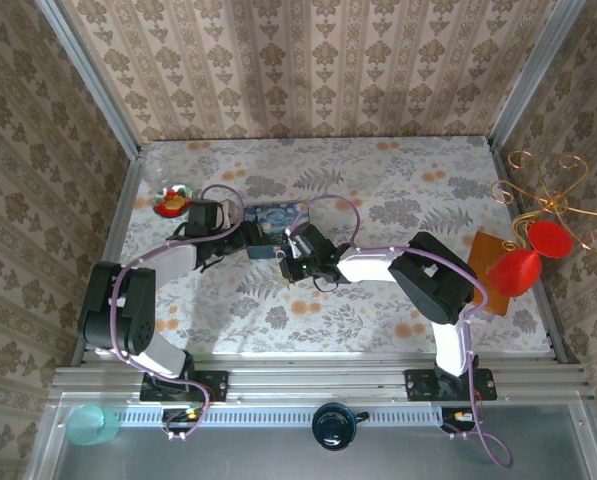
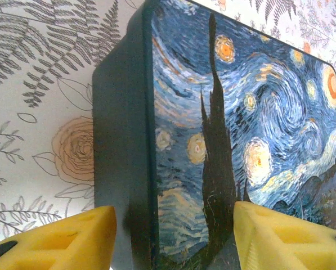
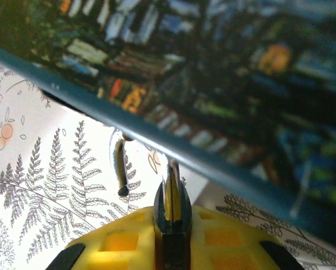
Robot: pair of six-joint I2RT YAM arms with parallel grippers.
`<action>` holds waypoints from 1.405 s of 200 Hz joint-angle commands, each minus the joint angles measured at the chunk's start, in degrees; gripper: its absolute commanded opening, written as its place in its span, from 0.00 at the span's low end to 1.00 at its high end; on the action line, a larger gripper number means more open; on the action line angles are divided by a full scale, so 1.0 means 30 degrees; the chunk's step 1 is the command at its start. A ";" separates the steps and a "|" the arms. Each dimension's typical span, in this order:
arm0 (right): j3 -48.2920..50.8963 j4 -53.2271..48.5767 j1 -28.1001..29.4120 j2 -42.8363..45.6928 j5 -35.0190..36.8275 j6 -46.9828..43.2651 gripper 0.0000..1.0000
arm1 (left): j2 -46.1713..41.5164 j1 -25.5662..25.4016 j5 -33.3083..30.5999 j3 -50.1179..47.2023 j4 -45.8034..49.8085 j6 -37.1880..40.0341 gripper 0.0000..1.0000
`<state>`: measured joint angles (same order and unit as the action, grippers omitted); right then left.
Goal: Unlock a padlock with a key
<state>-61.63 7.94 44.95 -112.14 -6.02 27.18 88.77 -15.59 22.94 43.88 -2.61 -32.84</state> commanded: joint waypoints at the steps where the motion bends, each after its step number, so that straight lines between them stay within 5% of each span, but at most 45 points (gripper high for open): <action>1: 0.0992 0.1462 0.0021 0.0904 0.0723 0.2160 0.14 | 0.0522 -0.0697 -0.1476 -0.1163 0.3275 -0.0402 0.55; 105: 0.1468 0.3709 -0.0228 0.0388 0.3200 0.7831 0.12 | -0.1065 -0.3235 -0.1630 -0.4804 -0.1247 -0.4902 0.51; 172: 0.1277 0.4187 -0.1248 0.0239 0.2955 0.9909 0.10 | -0.2973 -0.3415 -0.3615 -0.4845 0.0484 -0.5342 0.51; 281: -0.0039 0.4086 -0.1679 -0.0188 0.1888 1.0738 0.11 | -0.2614 -0.4307 -0.3398 -0.4377 0.0380 -0.5452 0.50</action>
<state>-58.48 17.74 40.97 -112.03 -1.65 57.25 78.63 -27.07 13.98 31.59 -11.14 -49.39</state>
